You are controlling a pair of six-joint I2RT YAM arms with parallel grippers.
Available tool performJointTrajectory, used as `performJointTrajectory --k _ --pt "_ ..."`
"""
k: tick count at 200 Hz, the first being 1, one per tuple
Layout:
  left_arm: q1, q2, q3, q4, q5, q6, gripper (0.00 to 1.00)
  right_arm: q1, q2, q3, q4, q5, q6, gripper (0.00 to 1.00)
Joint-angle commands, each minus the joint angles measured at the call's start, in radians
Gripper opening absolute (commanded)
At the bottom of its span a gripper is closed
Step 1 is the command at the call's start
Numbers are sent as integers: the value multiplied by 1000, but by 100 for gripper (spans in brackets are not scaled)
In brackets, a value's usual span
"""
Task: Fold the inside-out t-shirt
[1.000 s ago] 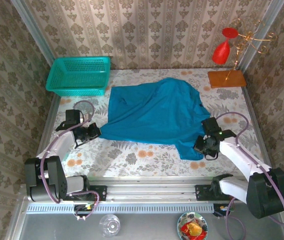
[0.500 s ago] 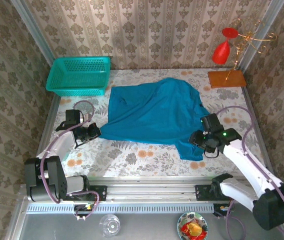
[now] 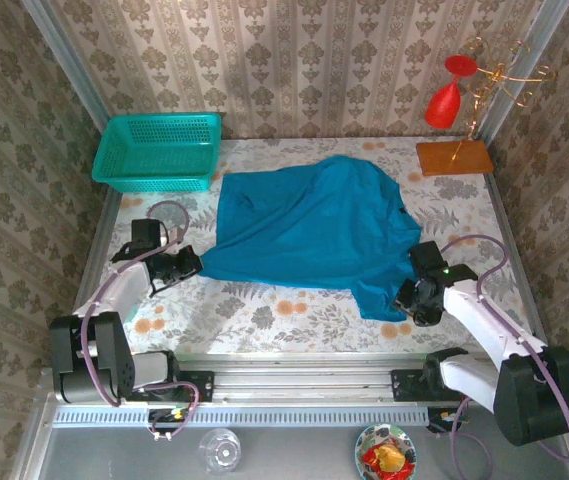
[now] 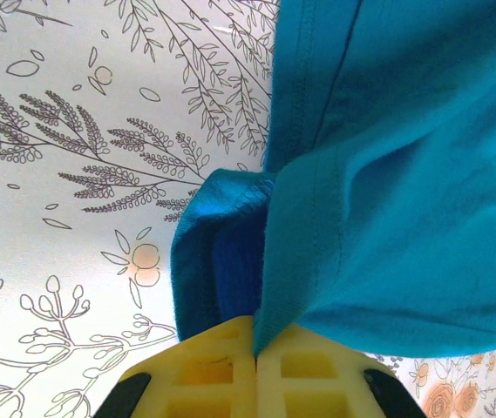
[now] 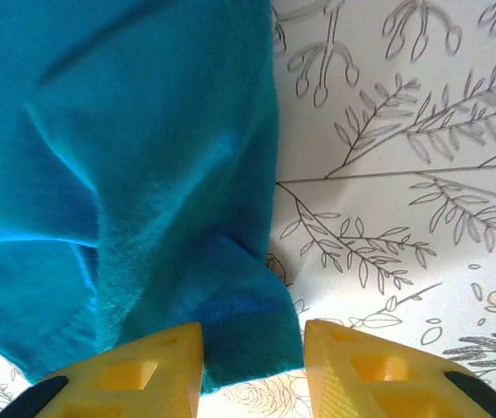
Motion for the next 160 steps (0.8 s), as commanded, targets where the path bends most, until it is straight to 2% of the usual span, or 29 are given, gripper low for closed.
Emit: performJointTrajectory --k 1,26,72,112,160 --pt "11 -5 14 -1 7 -1 0 -3 13 -29 37 -45 38 37" --pt "10 -8 17 -2 6 -1 0 -3 26 -38 62 -40 39 31" --pt "10 -22 22 -12 -1 -1 0 -3 16 0 41 5 32 0" --pt "16 -75 78 -46 9 -4 0 -12 -77 167 -79 121 -8 0" --pt "63 -134 366 -153 60 2 0 -103 -142 647 -178 297 -152 0"
